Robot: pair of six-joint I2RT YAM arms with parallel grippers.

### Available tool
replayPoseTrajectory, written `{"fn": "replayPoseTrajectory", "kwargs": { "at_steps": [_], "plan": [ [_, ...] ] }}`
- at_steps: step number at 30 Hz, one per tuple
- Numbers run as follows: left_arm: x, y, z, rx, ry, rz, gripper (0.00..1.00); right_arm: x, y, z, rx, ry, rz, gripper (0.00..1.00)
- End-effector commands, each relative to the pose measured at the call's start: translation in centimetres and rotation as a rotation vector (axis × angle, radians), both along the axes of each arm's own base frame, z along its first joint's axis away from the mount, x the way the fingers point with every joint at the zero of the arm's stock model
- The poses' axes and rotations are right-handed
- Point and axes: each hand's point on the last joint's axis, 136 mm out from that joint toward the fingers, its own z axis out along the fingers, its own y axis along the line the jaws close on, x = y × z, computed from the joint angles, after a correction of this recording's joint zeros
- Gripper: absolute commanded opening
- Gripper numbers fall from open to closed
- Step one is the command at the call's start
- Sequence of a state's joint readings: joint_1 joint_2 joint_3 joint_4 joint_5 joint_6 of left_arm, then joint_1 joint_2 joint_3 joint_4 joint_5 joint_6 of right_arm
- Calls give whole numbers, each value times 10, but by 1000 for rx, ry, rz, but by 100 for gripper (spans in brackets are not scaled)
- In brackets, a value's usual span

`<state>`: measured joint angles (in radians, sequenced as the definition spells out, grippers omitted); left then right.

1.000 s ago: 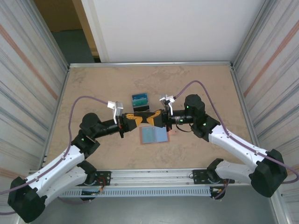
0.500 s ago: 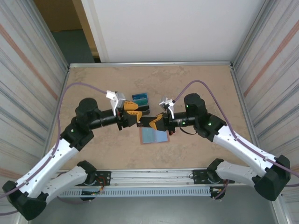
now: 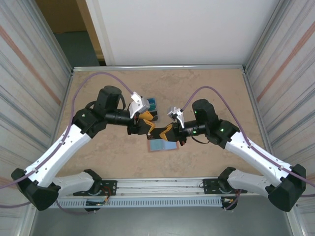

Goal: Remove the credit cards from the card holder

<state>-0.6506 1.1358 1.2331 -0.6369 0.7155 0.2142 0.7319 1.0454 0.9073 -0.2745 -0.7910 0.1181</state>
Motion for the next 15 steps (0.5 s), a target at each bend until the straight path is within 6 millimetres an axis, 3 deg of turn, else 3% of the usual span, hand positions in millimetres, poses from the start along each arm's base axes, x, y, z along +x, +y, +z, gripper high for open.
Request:
{"fn": "replayPoseTrajectory", "kwargs": {
  "at_steps": [1, 9, 15],
  "plan": [
    [-15, 0, -1, 36, -20, -82, 50, -8, 0, 17, 32, -36, 49, 0],
    [-17, -8, -21, 112, 9, -142, 44, -10, 3, 16, 35, -23, 73, 0],
    [-18, -13, -28, 129, 24, -175, 5, -9, 4, 16, 32, -25, 68, 0]
  ]
}}
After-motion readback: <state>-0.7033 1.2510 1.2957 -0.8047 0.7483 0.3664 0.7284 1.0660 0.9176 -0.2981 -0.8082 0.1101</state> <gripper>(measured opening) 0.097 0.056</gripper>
